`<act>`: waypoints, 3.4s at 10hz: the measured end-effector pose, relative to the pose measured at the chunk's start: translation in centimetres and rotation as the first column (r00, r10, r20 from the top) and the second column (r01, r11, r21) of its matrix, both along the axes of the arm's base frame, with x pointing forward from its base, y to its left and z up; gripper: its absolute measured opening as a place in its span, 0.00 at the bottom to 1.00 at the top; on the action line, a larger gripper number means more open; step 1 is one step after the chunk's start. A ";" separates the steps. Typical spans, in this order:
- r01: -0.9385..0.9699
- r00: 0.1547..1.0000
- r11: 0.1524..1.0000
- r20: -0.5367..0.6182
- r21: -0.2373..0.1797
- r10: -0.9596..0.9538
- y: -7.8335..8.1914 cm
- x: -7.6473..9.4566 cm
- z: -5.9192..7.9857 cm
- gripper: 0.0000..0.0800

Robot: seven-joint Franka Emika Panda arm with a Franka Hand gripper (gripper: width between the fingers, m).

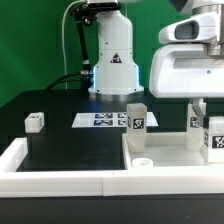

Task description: Assemble square table

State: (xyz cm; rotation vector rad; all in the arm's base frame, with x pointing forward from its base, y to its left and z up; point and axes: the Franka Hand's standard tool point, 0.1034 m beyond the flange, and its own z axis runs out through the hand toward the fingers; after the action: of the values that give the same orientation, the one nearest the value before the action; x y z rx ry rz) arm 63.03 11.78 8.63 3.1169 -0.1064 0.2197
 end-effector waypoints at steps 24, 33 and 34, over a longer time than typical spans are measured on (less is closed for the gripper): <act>0.390 0.921 0.918 -0.003 0.069 -0.391 1.1 -0.2 -0.1 0.81; -0.112 0.994 0.993 0.002 -0.025 0.112 0.1 -0.1 -0.1 0.81; -0.113 0.994 0.993 0.002 -0.025 0.113 0.1 0.0 -0.1 0.66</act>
Offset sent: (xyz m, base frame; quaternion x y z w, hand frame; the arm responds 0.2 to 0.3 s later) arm -0.0010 -0.0121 0.0002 -0.0412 0.0112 0.2213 0.9743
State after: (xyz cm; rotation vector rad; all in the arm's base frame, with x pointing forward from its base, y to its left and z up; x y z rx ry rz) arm 62.98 11.86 8.56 3.1002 0.0727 0.2264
